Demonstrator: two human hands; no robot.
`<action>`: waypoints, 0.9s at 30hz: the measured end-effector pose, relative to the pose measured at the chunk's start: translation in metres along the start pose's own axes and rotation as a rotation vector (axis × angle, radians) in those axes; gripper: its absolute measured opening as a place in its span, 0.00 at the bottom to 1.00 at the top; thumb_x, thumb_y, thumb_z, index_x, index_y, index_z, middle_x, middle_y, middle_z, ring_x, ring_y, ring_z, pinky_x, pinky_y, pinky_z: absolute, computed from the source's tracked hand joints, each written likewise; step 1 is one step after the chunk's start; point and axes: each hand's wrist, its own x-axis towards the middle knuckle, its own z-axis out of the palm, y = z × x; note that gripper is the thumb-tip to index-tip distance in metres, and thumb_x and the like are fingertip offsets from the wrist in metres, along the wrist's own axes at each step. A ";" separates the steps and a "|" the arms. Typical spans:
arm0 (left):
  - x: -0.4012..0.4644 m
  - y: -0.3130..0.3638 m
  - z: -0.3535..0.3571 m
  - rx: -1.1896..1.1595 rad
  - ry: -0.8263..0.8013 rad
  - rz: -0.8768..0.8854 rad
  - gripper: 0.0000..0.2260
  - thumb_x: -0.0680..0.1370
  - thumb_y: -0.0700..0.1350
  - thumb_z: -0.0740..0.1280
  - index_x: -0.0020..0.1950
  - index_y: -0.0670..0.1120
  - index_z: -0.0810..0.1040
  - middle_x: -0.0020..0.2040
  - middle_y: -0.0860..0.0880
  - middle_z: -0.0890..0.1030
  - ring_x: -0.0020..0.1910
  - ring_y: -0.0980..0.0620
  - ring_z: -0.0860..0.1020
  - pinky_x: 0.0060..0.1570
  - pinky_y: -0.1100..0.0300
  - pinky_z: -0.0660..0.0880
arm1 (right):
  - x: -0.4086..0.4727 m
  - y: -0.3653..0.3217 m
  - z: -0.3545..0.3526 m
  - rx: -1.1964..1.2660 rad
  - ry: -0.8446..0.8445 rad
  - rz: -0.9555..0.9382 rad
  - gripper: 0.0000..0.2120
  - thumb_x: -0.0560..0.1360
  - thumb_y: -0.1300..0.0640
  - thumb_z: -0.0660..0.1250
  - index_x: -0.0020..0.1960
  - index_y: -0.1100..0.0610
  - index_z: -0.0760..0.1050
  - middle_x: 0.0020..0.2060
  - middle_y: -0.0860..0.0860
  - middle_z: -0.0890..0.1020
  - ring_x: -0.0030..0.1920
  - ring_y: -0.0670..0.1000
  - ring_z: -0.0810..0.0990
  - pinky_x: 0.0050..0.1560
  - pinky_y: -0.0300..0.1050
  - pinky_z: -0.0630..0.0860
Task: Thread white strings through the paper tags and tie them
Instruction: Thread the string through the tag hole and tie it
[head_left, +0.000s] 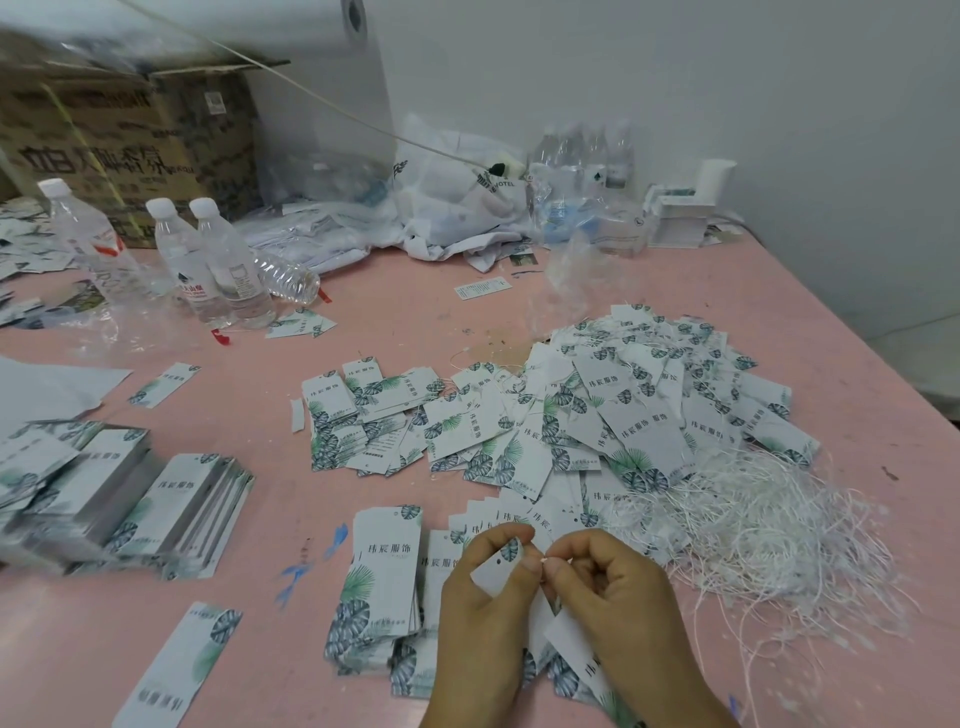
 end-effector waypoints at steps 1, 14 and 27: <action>0.000 0.001 0.001 0.006 -0.004 0.011 0.16 0.65 0.53 0.76 0.52 0.53 0.83 0.45 0.40 0.85 0.43 0.40 0.83 0.51 0.34 0.77 | 0.000 0.000 0.000 -0.002 0.003 -0.002 0.06 0.72 0.57 0.73 0.41 0.46 0.81 0.27 0.56 0.75 0.29 0.46 0.72 0.31 0.40 0.71; -0.008 -0.005 0.000 0.133 -0.033 0.040 0.34 0.66 0.81 0.50 0.46 0.55 0.78 0.41 0.46 0.83 0.39 0.49 0.79 0.41 0.54 0.72 | -0.009 -0.007 0.006 -0.074 0.044 -0.141 0.15 0.70 0.64 0.73 0.38 0.44 0.78 0.24 0.47 0.69 0.27 0.41 0.66 0.30 0.32 0.68; -0.011 0.018 0.007 -0.073 -0.104 -0.037 0.11 0.68 0.47 0.67 0.44 0.43 0.83 0.39 0.35 0.82 0.37 0.45 0.78 0.34 0.58 0.73 | -0.008 -0.004 0.007 -0.132 0.141 -0.152 0.03 0.67 0.53 0.69 0.39 0.45 0.78 0.24 0.46 0.67 0.26 0.42 0.66 0.29 0.32 0.67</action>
